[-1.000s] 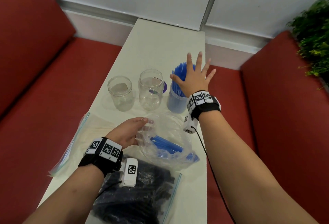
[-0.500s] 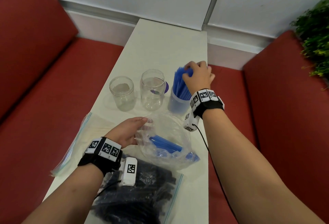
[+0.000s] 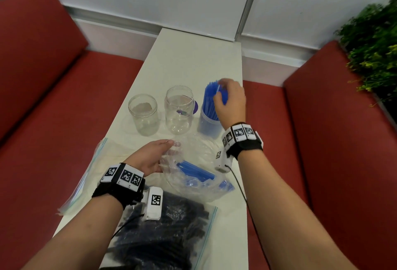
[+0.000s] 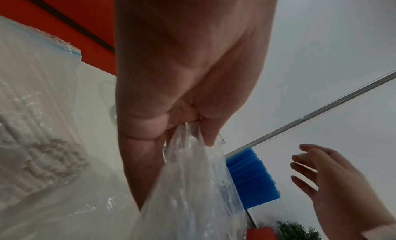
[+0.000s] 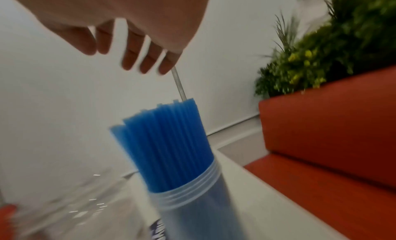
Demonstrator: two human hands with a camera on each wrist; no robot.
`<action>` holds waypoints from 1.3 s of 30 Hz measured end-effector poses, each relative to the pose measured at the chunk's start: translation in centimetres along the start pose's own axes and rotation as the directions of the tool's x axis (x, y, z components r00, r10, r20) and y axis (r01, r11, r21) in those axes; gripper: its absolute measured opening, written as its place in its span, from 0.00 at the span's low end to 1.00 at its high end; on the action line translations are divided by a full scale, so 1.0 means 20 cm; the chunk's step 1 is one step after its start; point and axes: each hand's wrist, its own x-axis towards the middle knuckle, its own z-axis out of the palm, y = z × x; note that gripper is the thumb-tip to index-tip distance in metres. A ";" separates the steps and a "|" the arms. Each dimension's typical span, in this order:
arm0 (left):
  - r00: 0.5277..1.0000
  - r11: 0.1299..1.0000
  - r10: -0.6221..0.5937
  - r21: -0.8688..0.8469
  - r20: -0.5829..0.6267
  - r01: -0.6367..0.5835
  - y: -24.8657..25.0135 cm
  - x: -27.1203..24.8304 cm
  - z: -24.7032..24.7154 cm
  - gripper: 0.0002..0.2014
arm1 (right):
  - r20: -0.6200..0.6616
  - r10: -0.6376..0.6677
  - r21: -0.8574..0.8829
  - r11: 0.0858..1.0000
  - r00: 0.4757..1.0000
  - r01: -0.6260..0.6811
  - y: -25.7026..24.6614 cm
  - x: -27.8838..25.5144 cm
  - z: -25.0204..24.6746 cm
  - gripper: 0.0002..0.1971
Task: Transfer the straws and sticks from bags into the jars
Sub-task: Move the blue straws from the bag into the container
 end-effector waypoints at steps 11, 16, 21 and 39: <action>0.998 0.993 0.064 0.102 -0.014 -0.062 -0.07 -0.05 0.04 0.14 | 0.815 0.425 -0.359 0.904 0.393 -0.233 0.10 -0.82 0.17 0.25; 0.997 0.992 0.071 0.103 -0.020 -0.068 -0.08 -0.09 0.03 0.14 | 0.805 0.369 -0.338 0.929 0.465 -0.152 0.10 -0.82 0.12 0.13; 0.997 0.994 0.083 0.066 -0.010 -0.082 -0.06 -0.11 0.02 0.14 | 0.767 0.313 -0.231 0.949 0.561 -0.214 0.04 -0.72 0.06 0.05; 0.998 0.998 0.062 0.019 0.017 -0.063 -0.05 -0.12 -0.01 0.14 | 0.515 0.356 0.148 0.859 0.780 -0.490 -0.10 -0.65 0.04 0.12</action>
